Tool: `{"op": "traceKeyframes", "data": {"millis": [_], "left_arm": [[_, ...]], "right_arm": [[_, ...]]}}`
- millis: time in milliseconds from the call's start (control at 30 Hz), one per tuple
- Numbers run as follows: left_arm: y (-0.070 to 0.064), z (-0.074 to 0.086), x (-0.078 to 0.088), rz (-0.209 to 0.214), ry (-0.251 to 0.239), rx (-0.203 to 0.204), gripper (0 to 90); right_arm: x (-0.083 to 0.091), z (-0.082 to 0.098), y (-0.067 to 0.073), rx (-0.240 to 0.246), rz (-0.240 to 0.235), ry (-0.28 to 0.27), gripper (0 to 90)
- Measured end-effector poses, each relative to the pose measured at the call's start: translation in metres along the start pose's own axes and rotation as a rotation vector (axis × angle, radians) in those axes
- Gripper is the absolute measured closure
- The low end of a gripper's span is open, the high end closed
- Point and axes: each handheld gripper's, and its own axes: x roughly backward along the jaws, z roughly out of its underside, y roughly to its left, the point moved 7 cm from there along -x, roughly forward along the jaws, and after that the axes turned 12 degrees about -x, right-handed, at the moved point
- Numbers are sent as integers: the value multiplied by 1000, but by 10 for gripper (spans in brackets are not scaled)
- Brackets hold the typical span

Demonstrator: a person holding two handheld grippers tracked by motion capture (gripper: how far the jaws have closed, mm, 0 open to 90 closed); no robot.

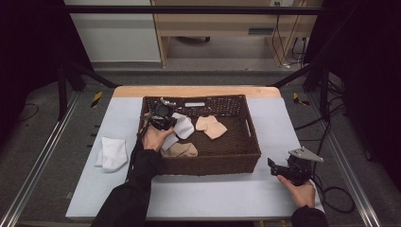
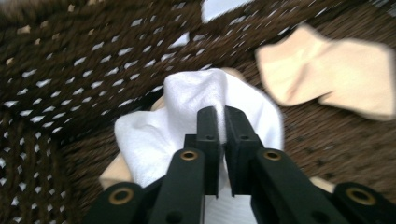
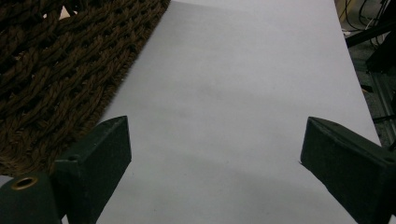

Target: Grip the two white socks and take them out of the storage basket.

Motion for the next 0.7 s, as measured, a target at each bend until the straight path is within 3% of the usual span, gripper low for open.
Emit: {"op": "traceKeyframes", "data": {"millis": [100,133,167,200,233,267,300,333,367,400,500,533,567,600,633,667,700], "left_arm": [[-4,-6,12,0,-61,-18,856],[-4,-6,12,0,-61,-18,856],[-4,-10,22,4,-109,-11,856],[-4,-10,22,4,-109,-11,856],[-3,-15,33,7,-167,-5,856],[-3,-15,33,7,-167,-5,856],[-4,-21,46,22,-225,1,857],[-4,-21,46,22,-225,1,858],[-5,-26,59,30,-276,7,859],[-5,-26,59,30,-276,7,859],[-7,-34,84,36,-351,10,860],[-7,-34,84,36,-351,10,860],[-7,-37,98,39,-384,5,860],[-7,-37,98,39,-384,5,860],[-6,-41,113,30,-414,-3,860],[-6,-41,113,30,-414,-3,860],[-5,-45,125,28,-438,-3,860]], "right_arm": [[0,0,0,0,-1,1,89],[0,0,0,0,-1,1,89],[0,0,0,0,0,1,90],[0,0,0,0,0,1,90],[0,0,0,-3,-1,-2,90],[0,0,0,-3,-1,-2,90],[0,0,-1,0,2,-4,90],[0,0,-1,0,3,-4,90],[0,0,-1,-2,3,0,90],[0,0,-1,-2,3,0,90],[-1,1,-1,4,8,4,91],[-1,1,-1,2,8,4,91],[-1,1,-2,6,9,3,91],[-1,1,-2,6,9,3,91],[-1,1,-1,5,11,3,91],[-1,1,-1,6,11,3,91],[-1,1,-1,5,12,2,91]]}}
